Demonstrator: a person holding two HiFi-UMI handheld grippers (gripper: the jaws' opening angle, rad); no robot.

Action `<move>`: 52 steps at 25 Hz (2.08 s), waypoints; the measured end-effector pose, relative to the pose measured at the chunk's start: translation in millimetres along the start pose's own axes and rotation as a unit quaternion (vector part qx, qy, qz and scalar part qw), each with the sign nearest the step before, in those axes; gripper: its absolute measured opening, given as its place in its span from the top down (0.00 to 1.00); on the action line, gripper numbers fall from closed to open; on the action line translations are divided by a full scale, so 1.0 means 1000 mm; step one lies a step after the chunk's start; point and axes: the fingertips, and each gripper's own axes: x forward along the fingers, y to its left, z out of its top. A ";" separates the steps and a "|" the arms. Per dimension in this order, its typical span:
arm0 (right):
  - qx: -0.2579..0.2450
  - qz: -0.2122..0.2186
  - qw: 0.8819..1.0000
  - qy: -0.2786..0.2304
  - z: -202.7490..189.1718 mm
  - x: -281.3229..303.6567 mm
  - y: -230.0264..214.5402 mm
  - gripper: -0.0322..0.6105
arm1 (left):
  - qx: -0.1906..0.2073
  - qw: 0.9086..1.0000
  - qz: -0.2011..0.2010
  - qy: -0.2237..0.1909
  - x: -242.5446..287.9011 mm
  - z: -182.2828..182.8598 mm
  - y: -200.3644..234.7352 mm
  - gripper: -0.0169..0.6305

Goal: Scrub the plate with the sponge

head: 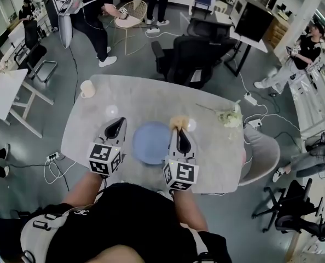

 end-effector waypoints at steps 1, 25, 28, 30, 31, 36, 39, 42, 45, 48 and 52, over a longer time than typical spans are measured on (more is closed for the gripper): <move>0.000 -0.007 1.000 0.001 -0.001 0.001 -0.001 0.90 | 0.000 1.000 -0.002 0.001 0.004 -0.001 0.003 0.98; -0.006 -0.066 0.997 0.029 -0.012 -0.011 -0.009 0.90 | 0.008 0.996 -0.072 0.055 0.048 -0.040 0.011 0.87; -0.008 -0.074 0.997 0.029 -0.011 -0.015 -0.011 0.90 | 0.000 0.994 -0.080 0.078 0.057 -0.058 0.011 0.87; -0.013 -0.079 0.996 0.031 -0.012 -0.019 -0.012 0.90 | -0.014 0.992 -0.086 0.095 0.062 -0.072 0.012 0.87; -0.015 -0.082 0.996 0.032 -0.013 -0.022 -0.012 0.90 | -0.023 0.990 -0.089 0.104 0.063 -0.080 0.012 0.87; -0.013 -0.106 0.993 0.044 -0.021 -0.040 -0.022 0.90 | -0.043 0.981 -0.108 0.157 0.070 -0.121 0.007 0.87; -0.012 -0.119 0.992 0.048 -0.022 -0.047 -0.028 0.90 | -0.023 0.976 -0.108 0.188 0.076 -0.149 0.003 0.87; -0.012 -0.129 0.990 0.053 -0.025 -0.051 -0.032 0.90 | -0.005 0.972 -0.099 0.214 0.084 -0.180 0.004 0.87; -0.012 -0.140 0.988 0.058 -0.028 -0.058 -0.034 0.90 | -0.009 0.968 -0.095 0.232 0.090 -0.208 0.004 0.87; -0.010 -0.150 0.987 0.065 -0.031 -0.066 -0.036 0.90 | -0.024 0.962 -0.095 0.254 0.093 -0.232 0.006 0.87; -0.006 -0.168 0.983 0.073 -0.036 -0.078 -0.044 0.90 | -0.054 0.952 -0.087 0.289 0.095 -0.263 0.010 0.87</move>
